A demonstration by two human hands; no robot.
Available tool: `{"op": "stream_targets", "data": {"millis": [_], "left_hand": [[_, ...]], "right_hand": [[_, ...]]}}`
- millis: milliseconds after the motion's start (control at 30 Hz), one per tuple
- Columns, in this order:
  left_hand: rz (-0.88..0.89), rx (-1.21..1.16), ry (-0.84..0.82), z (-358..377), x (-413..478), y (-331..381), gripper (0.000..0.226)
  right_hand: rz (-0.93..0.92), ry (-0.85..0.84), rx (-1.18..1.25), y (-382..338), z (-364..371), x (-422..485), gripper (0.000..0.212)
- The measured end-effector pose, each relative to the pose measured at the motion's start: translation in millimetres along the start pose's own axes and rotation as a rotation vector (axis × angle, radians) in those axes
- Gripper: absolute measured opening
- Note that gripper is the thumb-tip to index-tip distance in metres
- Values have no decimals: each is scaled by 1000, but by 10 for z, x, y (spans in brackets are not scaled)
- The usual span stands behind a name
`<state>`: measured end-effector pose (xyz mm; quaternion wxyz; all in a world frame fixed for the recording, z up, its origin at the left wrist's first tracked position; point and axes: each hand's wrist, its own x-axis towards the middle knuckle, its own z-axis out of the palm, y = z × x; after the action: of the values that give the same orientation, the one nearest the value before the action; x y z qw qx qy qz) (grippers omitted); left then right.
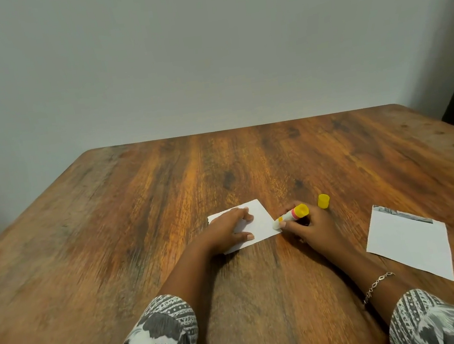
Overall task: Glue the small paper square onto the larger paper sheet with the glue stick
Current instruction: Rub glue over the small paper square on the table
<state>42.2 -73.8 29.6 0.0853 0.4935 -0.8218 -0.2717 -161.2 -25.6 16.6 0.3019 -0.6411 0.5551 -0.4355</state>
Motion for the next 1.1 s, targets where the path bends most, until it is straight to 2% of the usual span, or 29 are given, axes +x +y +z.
{"op": "stream_targets", "data": {"millis": [167, 267, 333, 433, 600, 833, 967, 1100], "left_hand": [[2, -6, -5, -7, 0, -6, 51], [-9, -4, 9, -2, -3, 10, 51], [-27, -12, 25, 9, -11, 19, 50], [-79, 9, 111, 57, -23, 68, 45], [-227, 217, 306, 257, -21, 297, 46], [-364, 367, 410, 358, -19, 466, 49], [-335, 447, 375, 242, -31, 509, 33], [-293, 508, 315, 102, -53, 491, 29]], "right_hand": [[-11, 0, 35, -17, -14, -41, 7], [29, 65, 29, -5, -12, -44, 9], [49, 94, 110, 0, -8, -40, 9], [43, 118, 232, -13, -14, -29, 9], [72, 145, 324, 30, -37, 0, 10], [116, 170, 271, 67, -16, 32, 10], [164, 201, 206, 83, 18, 122, 16], [117, 212, 90, 0, 99, 222, 10]]}}
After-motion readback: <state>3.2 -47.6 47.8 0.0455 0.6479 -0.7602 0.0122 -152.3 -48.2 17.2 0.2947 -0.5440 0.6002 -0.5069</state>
